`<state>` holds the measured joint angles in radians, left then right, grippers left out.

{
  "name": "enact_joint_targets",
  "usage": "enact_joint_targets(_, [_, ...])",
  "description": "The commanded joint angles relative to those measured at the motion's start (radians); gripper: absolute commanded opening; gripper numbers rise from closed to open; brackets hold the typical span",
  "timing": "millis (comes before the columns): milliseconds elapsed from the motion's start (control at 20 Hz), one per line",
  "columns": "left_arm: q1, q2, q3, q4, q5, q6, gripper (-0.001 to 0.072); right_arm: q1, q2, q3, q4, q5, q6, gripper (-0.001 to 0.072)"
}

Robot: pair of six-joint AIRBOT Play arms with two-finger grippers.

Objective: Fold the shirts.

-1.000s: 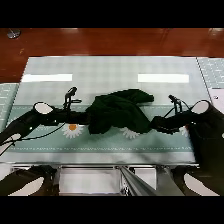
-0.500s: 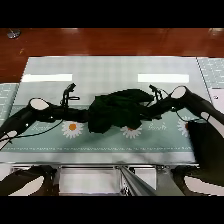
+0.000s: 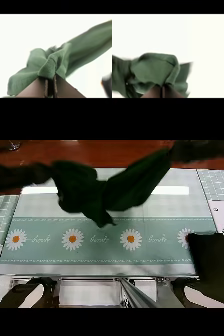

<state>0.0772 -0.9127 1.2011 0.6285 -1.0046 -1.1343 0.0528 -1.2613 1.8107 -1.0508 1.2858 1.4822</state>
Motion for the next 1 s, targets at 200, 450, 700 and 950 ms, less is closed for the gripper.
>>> enact_joint_targets(200, [0.220, 0.210, 0.423, 0.132, -0.002, -0.064, 0.0025, -0.014, 0.332, 0.290, -0.208, 0.049, -0.006, 0.0029])
enact_joint_targets(450, [0.372, 0.399, 0.427, 0.304, -0.027, -0.109, 0.0025, -0.014, 0.494, 0.287, -0.355, 0.134, 0.022, 0.0029])
enact_joint_targets(700, [0.406, 0.413, 0.296, 0.322, -0.200, -0.166, 0.0025, -0.014, 0.573, -0.026, -0.334, 0.195, 0.048, 0.0029])
enact_joint_targets(950, [0.399, 0.397, -0.135, 0.235, -0.173, -0.213, 0.0026, -0.014, 0.576, -0.541, -0.357, 0.057, 0.057, 0.0026])
